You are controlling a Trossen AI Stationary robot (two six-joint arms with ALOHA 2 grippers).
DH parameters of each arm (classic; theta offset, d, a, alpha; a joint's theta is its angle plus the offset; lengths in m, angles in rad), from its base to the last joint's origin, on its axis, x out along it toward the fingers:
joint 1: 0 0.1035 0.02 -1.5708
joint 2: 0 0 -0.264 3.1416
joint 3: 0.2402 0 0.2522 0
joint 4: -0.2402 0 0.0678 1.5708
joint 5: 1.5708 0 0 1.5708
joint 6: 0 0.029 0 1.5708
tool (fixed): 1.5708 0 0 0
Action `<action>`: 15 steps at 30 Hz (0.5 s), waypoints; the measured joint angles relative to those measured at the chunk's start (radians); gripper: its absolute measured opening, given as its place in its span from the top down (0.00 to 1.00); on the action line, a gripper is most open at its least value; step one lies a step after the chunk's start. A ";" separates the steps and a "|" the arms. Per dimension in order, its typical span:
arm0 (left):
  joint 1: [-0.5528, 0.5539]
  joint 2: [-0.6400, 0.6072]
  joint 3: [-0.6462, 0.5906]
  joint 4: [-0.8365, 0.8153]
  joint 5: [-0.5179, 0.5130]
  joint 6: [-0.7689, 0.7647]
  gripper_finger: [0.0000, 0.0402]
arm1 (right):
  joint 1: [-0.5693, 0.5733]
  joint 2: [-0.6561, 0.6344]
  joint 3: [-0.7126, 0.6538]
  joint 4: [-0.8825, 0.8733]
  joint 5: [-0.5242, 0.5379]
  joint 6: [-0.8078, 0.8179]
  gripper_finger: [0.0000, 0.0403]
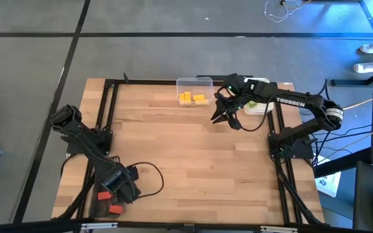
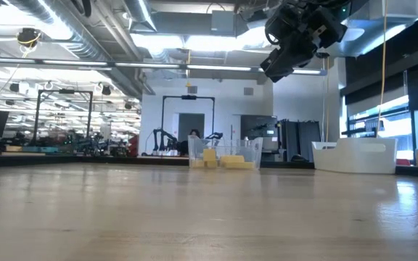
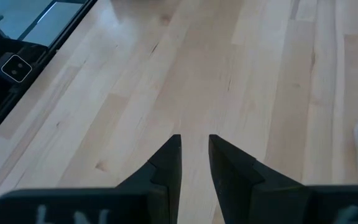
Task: Sort & place blocks by color
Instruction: Put the orange rectangular block into the black bin
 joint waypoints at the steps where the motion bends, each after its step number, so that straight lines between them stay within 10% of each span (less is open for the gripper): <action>1: 0.000 0.000 0.000 0.001 0.002 0.010 0.64 | 0.000 0.000 0.000 0.000 0.000 0.000 0.80; 15: -0.005 0.000 0.000 0.002 -0.058 0.030 0.63 | 0.000 0.000 0.000 0.000 0.000 0.000 0.80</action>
